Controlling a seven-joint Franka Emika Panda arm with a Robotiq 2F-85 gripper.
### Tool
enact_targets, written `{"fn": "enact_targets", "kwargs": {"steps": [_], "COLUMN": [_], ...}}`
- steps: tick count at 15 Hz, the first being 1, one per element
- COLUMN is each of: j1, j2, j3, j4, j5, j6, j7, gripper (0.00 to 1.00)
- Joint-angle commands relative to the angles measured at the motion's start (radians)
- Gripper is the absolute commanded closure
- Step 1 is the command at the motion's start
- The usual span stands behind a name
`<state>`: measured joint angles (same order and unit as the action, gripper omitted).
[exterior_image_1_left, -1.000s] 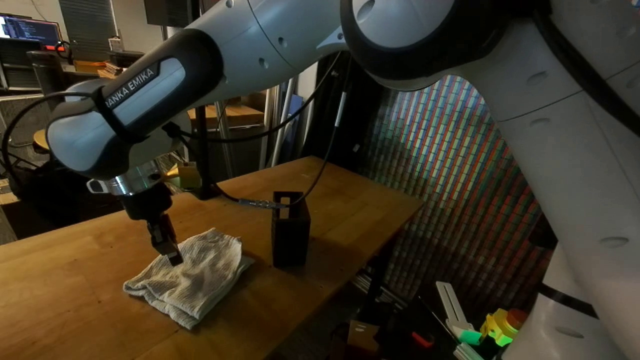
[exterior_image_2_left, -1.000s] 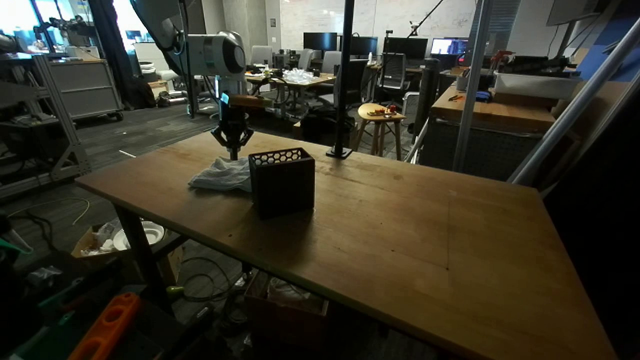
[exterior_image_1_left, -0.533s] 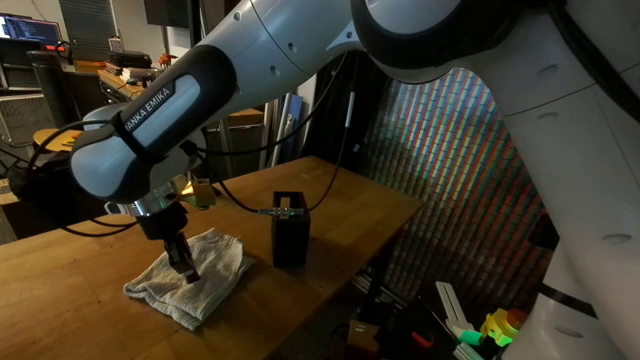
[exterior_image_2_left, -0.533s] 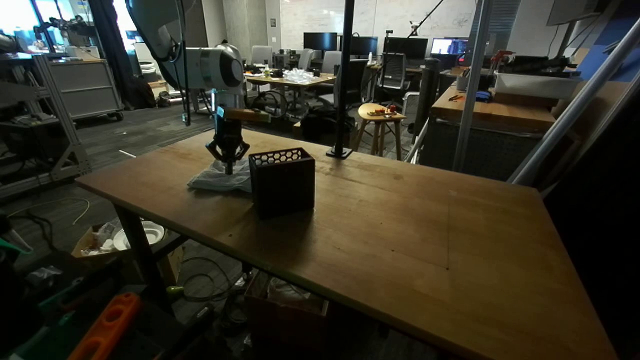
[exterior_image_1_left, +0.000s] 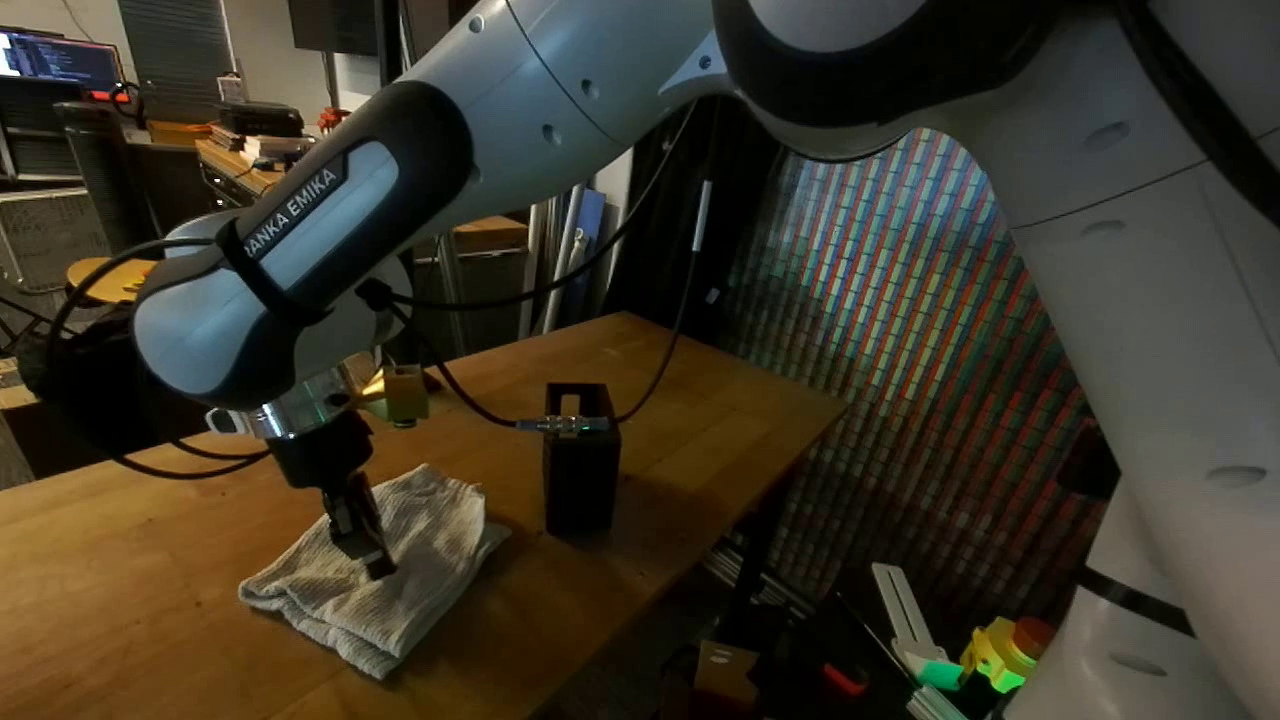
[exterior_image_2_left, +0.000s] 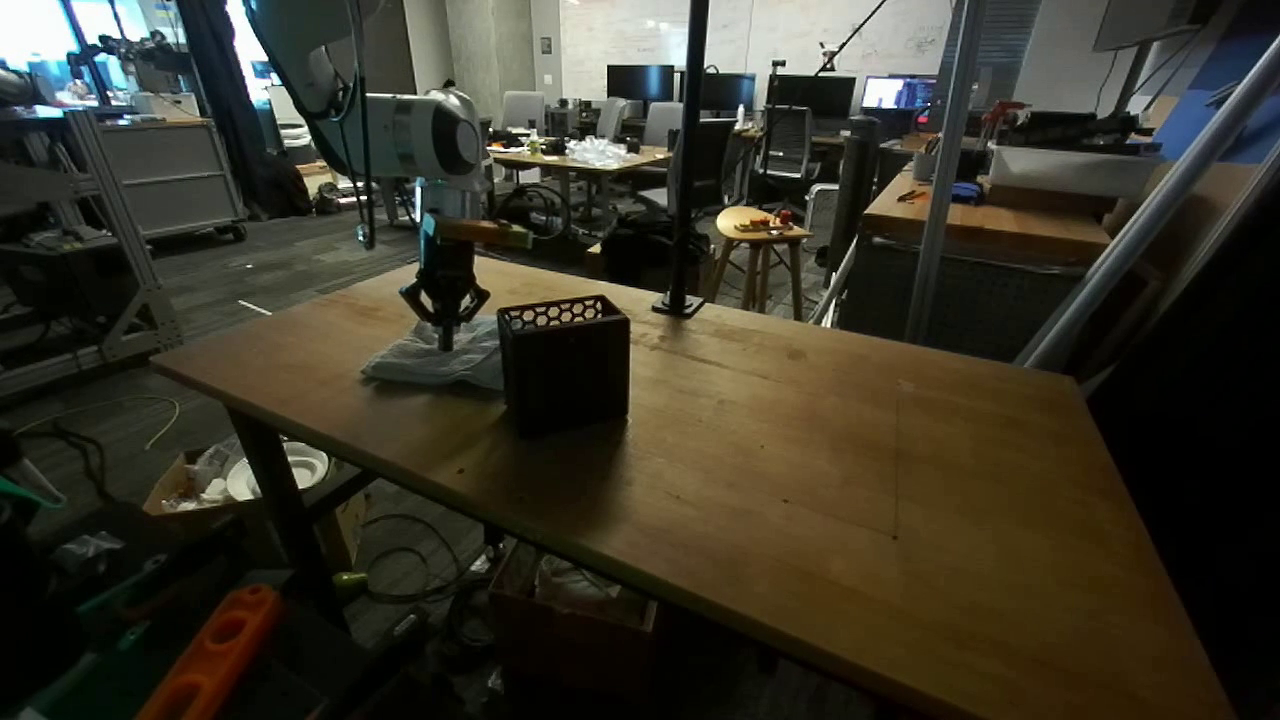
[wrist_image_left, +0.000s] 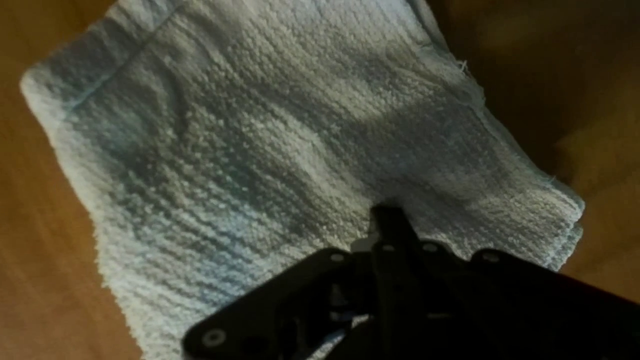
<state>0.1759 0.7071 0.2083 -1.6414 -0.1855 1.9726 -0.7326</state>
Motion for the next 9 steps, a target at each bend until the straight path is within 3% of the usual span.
{"fn": "enact_targets", "kwargs": {"steps": [1,9], "j1": [-0.005,0.008], "j2": [0.018,0.11], "j3": [0.02,0.029], "j4": [0.044,0.225], "j5": [0.049,0.114], "j6": [-0.01,-0.036], "j7": [0.042,0.157], "gripper": [1.0,1.0]}}
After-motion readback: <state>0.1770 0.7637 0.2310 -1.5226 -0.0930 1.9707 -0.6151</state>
